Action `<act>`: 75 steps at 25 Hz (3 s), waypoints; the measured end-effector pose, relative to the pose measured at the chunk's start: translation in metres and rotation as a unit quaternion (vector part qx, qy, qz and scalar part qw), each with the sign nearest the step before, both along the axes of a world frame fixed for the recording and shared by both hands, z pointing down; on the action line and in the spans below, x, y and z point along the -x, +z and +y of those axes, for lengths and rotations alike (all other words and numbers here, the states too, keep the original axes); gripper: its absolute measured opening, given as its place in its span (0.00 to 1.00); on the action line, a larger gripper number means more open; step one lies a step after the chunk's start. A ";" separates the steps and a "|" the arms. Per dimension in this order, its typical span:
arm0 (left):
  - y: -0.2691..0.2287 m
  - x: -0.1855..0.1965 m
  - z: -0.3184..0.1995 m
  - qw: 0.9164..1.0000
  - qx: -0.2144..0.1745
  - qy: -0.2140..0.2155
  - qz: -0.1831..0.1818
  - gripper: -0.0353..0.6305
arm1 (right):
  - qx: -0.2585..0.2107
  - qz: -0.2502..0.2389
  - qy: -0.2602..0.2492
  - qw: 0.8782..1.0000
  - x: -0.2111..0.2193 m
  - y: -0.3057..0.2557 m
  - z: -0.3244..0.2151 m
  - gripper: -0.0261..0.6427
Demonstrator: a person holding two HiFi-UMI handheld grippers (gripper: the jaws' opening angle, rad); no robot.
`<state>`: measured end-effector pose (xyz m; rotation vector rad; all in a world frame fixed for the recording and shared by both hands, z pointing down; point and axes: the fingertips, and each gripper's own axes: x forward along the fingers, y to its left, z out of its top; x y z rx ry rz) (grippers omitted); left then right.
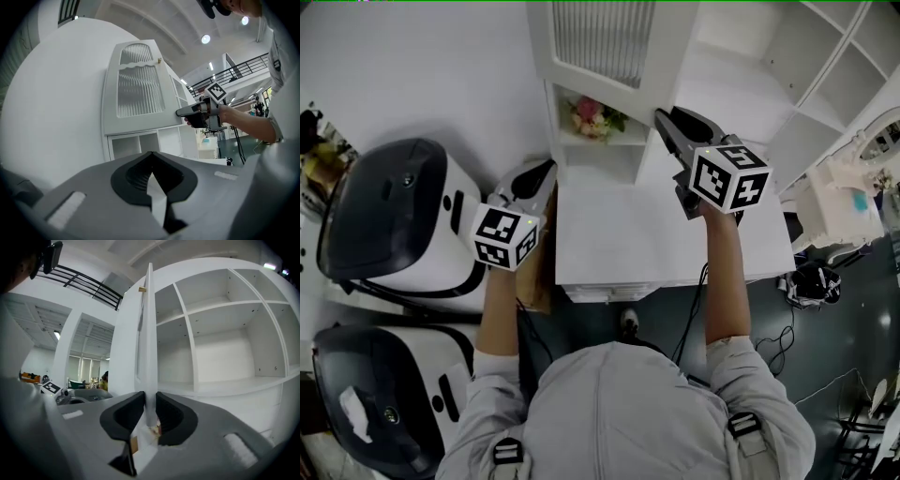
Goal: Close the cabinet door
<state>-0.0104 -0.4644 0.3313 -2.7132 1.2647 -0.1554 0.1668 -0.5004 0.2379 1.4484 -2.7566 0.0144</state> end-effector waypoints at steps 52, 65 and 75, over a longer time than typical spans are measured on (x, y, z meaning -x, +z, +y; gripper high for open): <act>-0.014 -0.031 -0.041 0.998 0.001 -0.068 -0.009 0.08 | -0.006 0.040 0.027 0.999 -0.057 -0.008 -0.147 0.21; -0.027 -0.003 -0.025 0.996 -0.013 -0.090 0.001 0.08 | -0.011 0.062 0.044 0.997 -0.057 -0.007 -0.165 0.19; -0.023 0.006 0.004 0.998 -0.024 -0.049 0.024 0.08 | -0.030 0.083 0.081 0.993 -0.070 0.001 -0.132 0.18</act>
